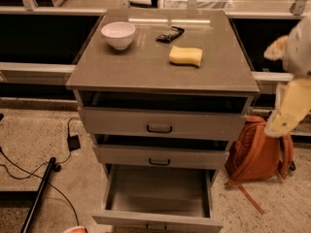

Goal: Close bottom drawer

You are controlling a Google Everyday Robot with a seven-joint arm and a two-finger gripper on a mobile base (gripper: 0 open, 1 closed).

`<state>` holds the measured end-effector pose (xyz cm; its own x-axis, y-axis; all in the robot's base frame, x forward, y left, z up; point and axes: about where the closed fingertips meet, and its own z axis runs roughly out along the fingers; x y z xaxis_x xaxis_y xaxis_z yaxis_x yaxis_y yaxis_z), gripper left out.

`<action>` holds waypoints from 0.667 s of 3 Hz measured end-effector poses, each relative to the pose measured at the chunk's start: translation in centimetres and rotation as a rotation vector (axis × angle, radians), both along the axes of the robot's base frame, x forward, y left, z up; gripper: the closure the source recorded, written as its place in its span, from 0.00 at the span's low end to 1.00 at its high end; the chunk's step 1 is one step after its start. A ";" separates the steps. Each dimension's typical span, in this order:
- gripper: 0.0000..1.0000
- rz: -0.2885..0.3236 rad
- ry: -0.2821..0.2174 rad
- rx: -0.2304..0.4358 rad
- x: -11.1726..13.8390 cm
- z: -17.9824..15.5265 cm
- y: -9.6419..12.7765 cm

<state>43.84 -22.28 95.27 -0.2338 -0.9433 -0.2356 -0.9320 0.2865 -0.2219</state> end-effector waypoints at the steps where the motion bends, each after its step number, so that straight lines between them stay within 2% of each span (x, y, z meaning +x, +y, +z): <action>1: 0.00 -0.020 0.095 0.179 -1.0 -10.7 -1.6; 2: 0.00 -0.018 0.126 0.361 -2.0 -18.3 -2.1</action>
Offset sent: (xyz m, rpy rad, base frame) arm -0.0058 -0.0352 -0.2307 0.5812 0.0639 0.0012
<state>41.88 -24.34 76.96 -0.2978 -0.8004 -0.5203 -0.9397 0.3417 0.0122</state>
